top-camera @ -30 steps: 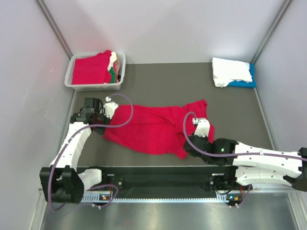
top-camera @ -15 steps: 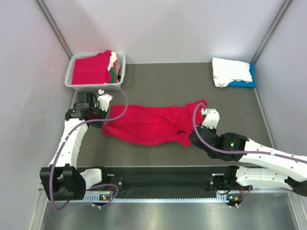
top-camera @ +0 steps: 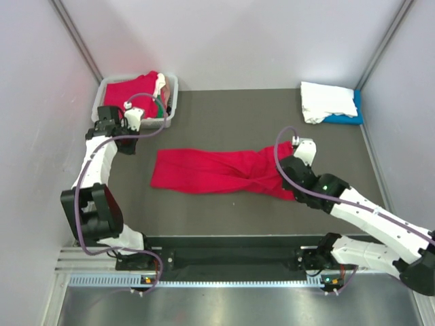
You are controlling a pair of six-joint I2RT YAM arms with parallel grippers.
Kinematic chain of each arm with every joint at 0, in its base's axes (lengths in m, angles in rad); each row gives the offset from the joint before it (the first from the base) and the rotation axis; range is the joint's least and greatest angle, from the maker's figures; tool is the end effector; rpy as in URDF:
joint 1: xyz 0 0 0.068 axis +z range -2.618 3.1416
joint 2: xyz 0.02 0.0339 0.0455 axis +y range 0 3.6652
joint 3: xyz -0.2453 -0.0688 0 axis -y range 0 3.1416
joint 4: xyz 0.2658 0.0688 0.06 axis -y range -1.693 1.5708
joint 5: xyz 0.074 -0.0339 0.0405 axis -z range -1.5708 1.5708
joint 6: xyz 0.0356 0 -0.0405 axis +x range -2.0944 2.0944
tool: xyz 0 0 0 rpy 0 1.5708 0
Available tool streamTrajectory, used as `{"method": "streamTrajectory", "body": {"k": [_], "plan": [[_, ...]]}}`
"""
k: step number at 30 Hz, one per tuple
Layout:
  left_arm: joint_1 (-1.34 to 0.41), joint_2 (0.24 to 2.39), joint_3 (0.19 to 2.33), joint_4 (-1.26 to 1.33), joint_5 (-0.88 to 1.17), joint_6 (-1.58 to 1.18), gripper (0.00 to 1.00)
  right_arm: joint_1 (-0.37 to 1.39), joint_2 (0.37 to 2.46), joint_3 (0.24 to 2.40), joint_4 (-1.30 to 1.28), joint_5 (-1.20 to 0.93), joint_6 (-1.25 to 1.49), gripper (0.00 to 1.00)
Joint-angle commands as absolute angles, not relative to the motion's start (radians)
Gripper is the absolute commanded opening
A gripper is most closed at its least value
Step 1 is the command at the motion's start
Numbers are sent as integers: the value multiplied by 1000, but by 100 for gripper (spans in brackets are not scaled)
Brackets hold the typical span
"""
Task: Fold and stack the t-shirts
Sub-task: Fold the tshirt
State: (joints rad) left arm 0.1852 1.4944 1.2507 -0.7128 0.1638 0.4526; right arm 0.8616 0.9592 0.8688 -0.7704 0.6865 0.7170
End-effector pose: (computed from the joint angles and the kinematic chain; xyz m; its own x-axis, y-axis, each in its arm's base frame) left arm 0.3319 0.0563 0.2630 -0.7614 0.2963 -0.5766 0.2709 0.9535 0.1322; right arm 0.1574 0.1488 0.2731 -0.5812 0.1032 -0.8072 0.0849 0.9942 0.0660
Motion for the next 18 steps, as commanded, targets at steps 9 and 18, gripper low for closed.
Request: {"method": "streamTrajectory", "body": {"k": [9, 18], "plan": [[193, 1520, 1273, -661, 258, 480, 0, 729, 1089, 859, -548, 538, 566, 0], [82, 1384, 1116, -770, 265, 546, 38, 727, 1072, 827, -542, 500, 592, 0]]}}
